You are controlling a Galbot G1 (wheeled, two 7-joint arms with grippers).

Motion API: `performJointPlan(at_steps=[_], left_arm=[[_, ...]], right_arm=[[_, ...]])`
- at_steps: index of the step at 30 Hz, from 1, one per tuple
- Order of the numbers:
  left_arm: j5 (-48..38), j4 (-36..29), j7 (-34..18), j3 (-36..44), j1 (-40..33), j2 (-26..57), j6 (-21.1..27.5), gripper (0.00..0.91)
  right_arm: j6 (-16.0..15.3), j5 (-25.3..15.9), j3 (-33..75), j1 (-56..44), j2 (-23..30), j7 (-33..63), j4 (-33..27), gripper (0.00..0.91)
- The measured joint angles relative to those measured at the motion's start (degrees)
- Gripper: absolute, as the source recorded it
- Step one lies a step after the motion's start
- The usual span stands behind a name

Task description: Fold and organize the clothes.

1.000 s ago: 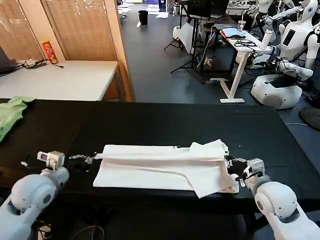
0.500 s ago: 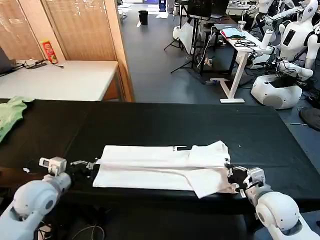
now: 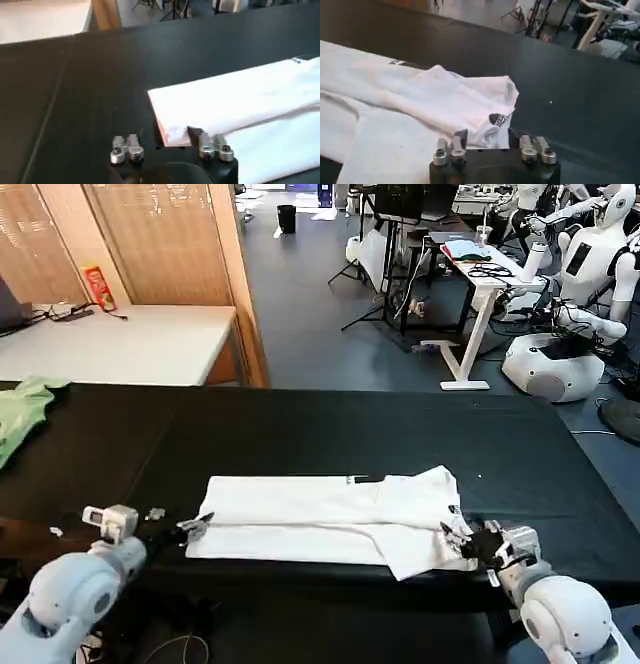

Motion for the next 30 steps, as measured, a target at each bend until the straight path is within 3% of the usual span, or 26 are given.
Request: performJointPlan(at_steps=[10, 17, 19, 23, 24, 28, 30], left_arm=[[-2.7, 9.9, -1.9, 4.1, -13.7, -6.0, 0.0, 0.878], [-2.5, 16.4, -2.1, 6.4, -17.5, -10.4, 0.0, 0.878], [-2.6, 17.8, -2.0, 6.5, -17.8, -11.1, 0.0, 0.770], [-2.8, 19.8, -1.7, 6.8, -18.0, -12.0, 0.0, 0.692], [-2.8, 20.3, -1.6, 6.8, -18.1, -12.2, 0.0, 0.634], [-3.0, 21.6, -1.5, 7.0, -18.2, -13.0, 0.0, 0.507], [-3.2, 22.0, -1.5, 7.0, -18.3, -13.2, -0.1, 0.429]], right_arm=[[3.4, -5.5, -6.2, 14.0, 7.2, 1.2, -11.8, 0.878], [4.5, -7.1, -7.7, 19.3, 11.3, 0.8, -20.3, 0.878], [4.5, -7.3, -7.9, 20.0, 12.2, 0.9, -21.7, 0.878], [4.5, -8.0, -8.2, 20.8, 13.7, 0.9, -23.7, 0.878], [4.5, -8.2, -8.2, 21.0, 14.2, 0.9, -24.1, 0.878], [4.5, -8.7, -8.3, 21.0, 15.3, 0.9, -25.0, 0.741], [4.4, -8.8, -8.3, 20.9, 15.6, 0.9, -25.0, 0.722]])
